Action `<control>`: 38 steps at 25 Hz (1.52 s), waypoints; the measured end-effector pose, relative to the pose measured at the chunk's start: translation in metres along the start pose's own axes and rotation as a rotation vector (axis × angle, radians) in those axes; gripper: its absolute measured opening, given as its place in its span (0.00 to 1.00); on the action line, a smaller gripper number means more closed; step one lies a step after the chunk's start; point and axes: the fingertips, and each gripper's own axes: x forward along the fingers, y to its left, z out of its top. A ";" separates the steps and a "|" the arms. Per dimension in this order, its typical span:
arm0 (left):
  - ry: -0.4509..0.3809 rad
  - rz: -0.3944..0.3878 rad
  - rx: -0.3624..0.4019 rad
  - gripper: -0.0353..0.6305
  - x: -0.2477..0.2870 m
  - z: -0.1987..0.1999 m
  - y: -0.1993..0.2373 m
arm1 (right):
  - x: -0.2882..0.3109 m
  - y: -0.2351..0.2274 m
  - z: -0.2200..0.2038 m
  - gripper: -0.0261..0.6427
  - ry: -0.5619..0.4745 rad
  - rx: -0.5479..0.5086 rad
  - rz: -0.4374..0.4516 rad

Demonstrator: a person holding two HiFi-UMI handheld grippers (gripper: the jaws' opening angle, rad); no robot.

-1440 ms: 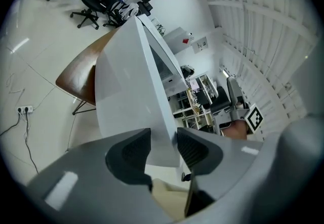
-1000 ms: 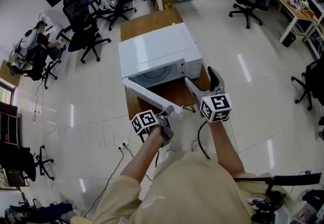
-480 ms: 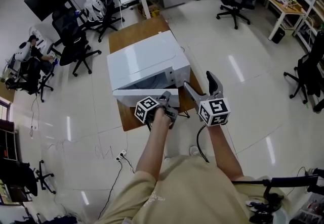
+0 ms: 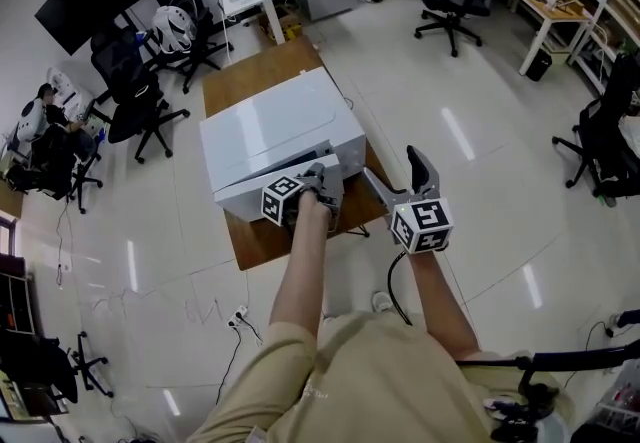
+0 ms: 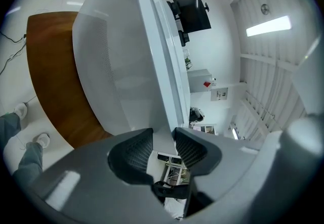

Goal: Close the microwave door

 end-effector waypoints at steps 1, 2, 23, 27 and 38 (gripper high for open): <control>-0.003 -0.002 -0.007 0.27 0.004 0.003 -0.003 | 0.001 -0.001 0.002 0.67 0.001 -0.001 -0.003; -0.007 -0.005 -0.014 0.27 0.008 0.006 -0.007 | 0.001 -0.003 0.004 0.67 0.003 -0.002 -0.006; -0.007 -0.009 -0.046 0.28 0.018 0.021 -0.008 | 0.003 0.007 -0.002 0.67 0.012 -0.007 0.010; -0.005 -0.006 -0.044 0.28 0.020 0.020 -0.009 | -0.002 0.006 -0.001 0.67 0.009 -0.006 0.009; 0.002 0.008 -0.065 0.28 0.013 0.019 -0.015 | -0.026 0.001 0.021 0.66 -0.006 0.001 -0.010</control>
